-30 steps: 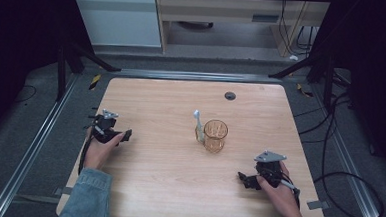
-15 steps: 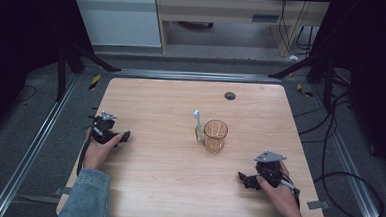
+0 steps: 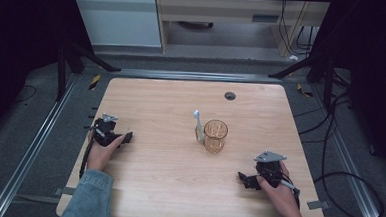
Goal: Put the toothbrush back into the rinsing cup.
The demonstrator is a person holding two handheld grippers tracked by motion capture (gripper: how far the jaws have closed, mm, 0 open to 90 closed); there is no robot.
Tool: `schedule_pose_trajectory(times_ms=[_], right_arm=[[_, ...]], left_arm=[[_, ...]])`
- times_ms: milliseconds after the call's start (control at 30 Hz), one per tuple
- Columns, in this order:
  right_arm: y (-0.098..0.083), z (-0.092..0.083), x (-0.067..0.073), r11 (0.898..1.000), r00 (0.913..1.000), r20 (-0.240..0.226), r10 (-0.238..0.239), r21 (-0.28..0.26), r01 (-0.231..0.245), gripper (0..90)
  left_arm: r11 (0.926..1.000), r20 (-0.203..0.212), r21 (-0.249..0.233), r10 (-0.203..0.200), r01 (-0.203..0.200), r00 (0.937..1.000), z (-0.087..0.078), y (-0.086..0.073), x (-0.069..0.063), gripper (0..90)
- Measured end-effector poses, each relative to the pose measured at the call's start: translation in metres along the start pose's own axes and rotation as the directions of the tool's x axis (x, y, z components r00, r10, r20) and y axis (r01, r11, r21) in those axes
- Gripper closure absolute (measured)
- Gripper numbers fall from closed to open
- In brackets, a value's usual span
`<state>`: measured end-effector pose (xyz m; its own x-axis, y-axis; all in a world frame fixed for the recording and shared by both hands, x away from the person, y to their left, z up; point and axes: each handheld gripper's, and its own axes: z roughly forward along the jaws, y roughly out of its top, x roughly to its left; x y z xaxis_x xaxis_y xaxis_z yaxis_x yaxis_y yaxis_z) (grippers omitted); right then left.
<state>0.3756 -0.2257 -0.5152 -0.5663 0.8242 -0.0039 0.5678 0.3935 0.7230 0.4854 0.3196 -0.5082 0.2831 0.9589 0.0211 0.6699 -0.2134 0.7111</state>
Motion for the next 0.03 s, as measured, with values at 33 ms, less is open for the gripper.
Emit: schedule_pose_trajectory(times_ms=[33], right_arm=[[0.0, 0.0, 0.0, 1.0, 1.0, 0.0, 0.0, 0.0, 0.0, 0.4]], left_arm=[[1.0, 0.0, 0.0, -0.001, 0.001, 1.0, 0.0, 0.0, 0.0, 0.0]])
